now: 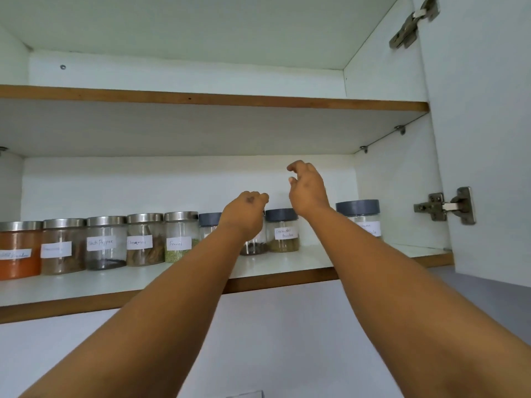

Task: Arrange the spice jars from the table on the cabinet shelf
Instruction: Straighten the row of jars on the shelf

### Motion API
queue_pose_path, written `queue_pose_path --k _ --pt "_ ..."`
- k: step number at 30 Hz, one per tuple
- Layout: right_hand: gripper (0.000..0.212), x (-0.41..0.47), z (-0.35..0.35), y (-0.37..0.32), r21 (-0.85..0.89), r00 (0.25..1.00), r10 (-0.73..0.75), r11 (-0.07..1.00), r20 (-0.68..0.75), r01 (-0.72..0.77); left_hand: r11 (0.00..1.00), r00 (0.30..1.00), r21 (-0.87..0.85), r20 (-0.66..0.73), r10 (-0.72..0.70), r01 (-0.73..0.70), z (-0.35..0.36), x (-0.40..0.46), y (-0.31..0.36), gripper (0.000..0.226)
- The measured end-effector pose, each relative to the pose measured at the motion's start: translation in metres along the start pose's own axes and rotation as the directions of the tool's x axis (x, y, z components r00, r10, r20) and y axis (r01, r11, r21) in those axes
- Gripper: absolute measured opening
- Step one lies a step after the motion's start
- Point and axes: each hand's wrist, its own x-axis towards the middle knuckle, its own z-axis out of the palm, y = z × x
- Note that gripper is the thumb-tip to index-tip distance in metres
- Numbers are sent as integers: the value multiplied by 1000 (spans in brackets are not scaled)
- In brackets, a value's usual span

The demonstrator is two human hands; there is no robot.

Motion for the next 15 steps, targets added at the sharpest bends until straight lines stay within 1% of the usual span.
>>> queue_pose_path --k 2,4,5,6,8,9,11,13,15 --pt "34 1 -28 6 -105 998 -55 993 37 59 999 998 -36 44 -37 39 -10 -10 6 31" --pt "34 3 -57 12 -201 998 -36 978 56 46 996 994 -51 84 -74 79 -19 -24 16 29" --pt "34 3 -70 14 -259 996 -10 965 88 32 992 989 -78 117 -86 96 -22 -31 25 28" --pt "36 3 -82 16 -333 988 24 942 151 29 984 983 -139 161 -87 110 -23 -37 35 29" --pt "42 2 -104 16 -518 944 118 853 308 62 953 960 -275 275 -50 129 -23 -49 60 34" --pt "44 0 -112 15 -589 917 165 804 363 88 948 948 -296 318 -18 118 -20 -55 70 37" --pt "45 -5 -127 15 -664 872 237 738 428 125 968 937 -241 348 18 71 -12 -66 86 40" --pt "42 -10 -137 17 -691 835 291 709 467 140 989 955 -142 297 1 43 -8 -74 92 46" --pt "39 -16 -141 20 -718 806 333 679 488 154 997 970 -79 245 -6 26 -8 -76 95 50"
